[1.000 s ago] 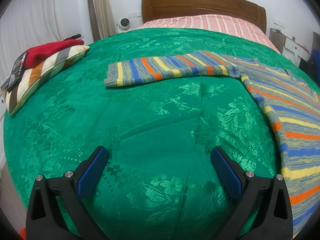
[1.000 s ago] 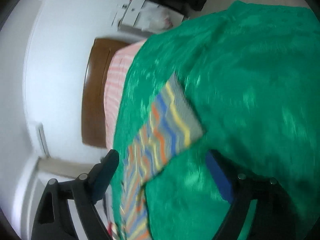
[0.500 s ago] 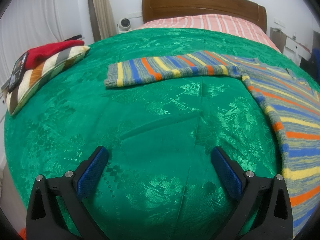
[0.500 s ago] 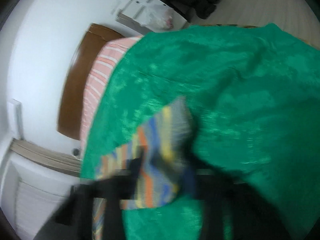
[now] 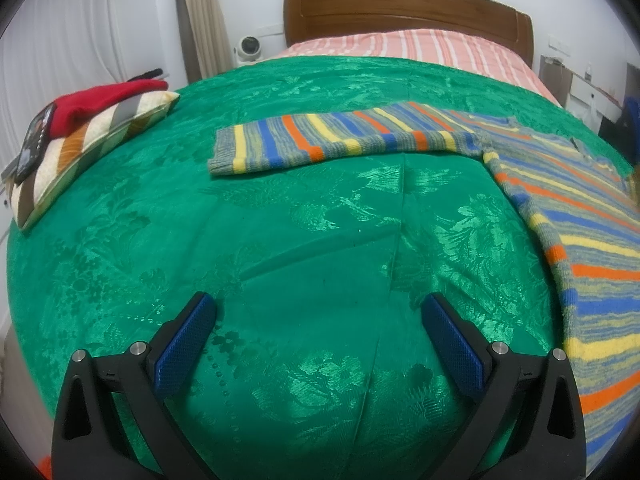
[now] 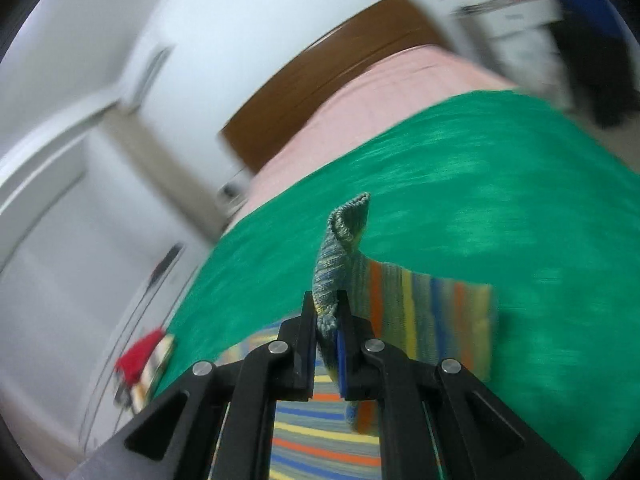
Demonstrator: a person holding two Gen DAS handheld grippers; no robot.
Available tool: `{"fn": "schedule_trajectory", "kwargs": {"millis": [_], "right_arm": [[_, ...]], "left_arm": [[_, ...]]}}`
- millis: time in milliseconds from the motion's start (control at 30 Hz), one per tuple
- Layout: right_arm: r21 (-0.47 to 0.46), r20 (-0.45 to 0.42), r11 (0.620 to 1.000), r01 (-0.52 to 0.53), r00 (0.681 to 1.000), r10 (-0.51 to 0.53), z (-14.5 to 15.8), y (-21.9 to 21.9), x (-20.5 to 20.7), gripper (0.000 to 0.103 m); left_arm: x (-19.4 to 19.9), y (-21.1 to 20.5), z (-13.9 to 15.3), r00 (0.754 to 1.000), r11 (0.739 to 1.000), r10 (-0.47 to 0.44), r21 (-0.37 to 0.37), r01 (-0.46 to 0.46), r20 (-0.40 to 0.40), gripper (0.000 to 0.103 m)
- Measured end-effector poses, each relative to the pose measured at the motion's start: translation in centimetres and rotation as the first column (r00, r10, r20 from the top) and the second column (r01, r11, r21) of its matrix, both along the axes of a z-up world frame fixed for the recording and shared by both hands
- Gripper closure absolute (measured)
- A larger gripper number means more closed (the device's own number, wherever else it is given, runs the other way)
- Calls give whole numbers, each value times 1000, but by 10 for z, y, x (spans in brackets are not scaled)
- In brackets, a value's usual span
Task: Fold small clothes
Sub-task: 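Open the right gripper and lift it away from the folded side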
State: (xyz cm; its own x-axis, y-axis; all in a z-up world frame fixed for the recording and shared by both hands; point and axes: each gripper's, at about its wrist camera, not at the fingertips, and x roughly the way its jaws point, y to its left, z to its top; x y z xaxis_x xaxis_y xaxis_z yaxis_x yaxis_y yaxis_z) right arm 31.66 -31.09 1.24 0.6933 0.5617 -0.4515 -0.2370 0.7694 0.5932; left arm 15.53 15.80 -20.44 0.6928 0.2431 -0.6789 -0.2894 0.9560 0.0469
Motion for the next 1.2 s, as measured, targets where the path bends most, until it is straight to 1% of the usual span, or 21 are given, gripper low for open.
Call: {"fn": "schedule_trajectory", "kwargs": {"millis": [67, 100, 133, 167, 267, 367, 467, 500, 533, 567, 600, 633, 700, 767, 833, 900, 967, 1033, 1100, 1133, 1200], "right_arm": [[9, 3, 997, -81, 997, 81, -5, 47, 7, 88], [35, -11, 991, -129, 992, 130, -12, 67, 11, 61], [60, -32, 985, -159, 986, 161, -19, 78, 13, 29], [88, -43, 982, -168, 984, 173, -26, 87, 11, 25], [141, -85, 973, -182, 977, 195, -47, 88, 8, 25], [96, -163, 985, -147, 973, 161, -70, 66, -1, 25], [-2, -283, 995, -99, 954, 95, -110, 32, -17, 25], [-58, -323, 994, -89, 944, 65, -122, 19, -26, 25], [-150, -361, 986, -79, 932, 20, -140, 3, -39, 25], [-200, -374, 977, -77, 928, -4, -146, -5, -46, 26], [-245, -378, 967, -78, 925, -21, -155, -18, -57, 33], [-258, -347, 963, -76, 938, -18, -155, -33, -75, 38], [-279, -294, 959, -50, 955, -36, -146, -50, -97, 37], [-320, -212, 947, -4, 975, -68, -133, -66, -125, 34], [-401, -132, 914, 65, 983, -127, -121, -75, -143, 26], [-470, -73, 874, 120, 982, -174, -122, -85, -155, 26], [-508, -47, 848, 149, 979, -200, -125, -94, -159, 26], [-523, -41, 835, 170, 974, -224, -142, -101, -161, 26], [-515, -47, 838, 179, 971, -236, -162, -105, -163, 26], [-503, -28, 843, 188, 972, -234, -169, -105, -163, 25], [-488, 5, 848, 206, 973, -233, -168, -109, -167, 24]], "left_arm": [[0, -1, 0, 1000, 1000, 0, -1, 0, 2, 0], [0, -1, -1, 1000, 1000, 0, -1, 0, 3, 0], [0, -1, -1, 1000, 1000, 0, -2, 0, 4, 0], [-1, -1, -1, 1000, 1000, 0, -2, 0, 4, 0], [-1, -1, -1, 1000, 1000, 0, -2, 0, 4, 0], [0, -1, -1, 1000, 1000, 0, -3, 0, 3, 0], [0, -2, -1, 1000, 1000, 0, -2, 0, 4, 0], [0, -2, -1, 1000, 1000, 0, -2, 0, 4, 0], [0, -2, -1, 1000, 1000, 0, -1, 0, 4, 0], [0, -2, -2, 1000, 1000, 1, 0, -1, 5, 0], [0, -2, -2, 1000, 1000, 1, 0, -1, 6, 0], [0, -2, -2, 1000, 1000, 1, 0, -1, 6, 0], [0, -2, -2, 1000, 1000, 0, 0, 0, 5, 0], [0, -2, -2, 1000, 1000, 1, 0, -1, 5, 0], [0, -2, -2, 1000, 1000, 1, 0, -1, 5, 0], [0, -2, -2, 1000, 1000, 1, 1, -1, 6, 0], [0, -2, -2, 1000, 1000, 1, 1, -1, 6, 0], [0, -2, -2, 1000, 1000, 1, 1, -1, 6, 0], [0, -2, -2, 1000, 1000, 0, 1, 0, 6, 0], [0, -2, -2, 1000, 1000, 0, 1, 0, 6, 0], [0, -3, -2, 1000, 1000, 0, 0, 0, 7, 0]]}}
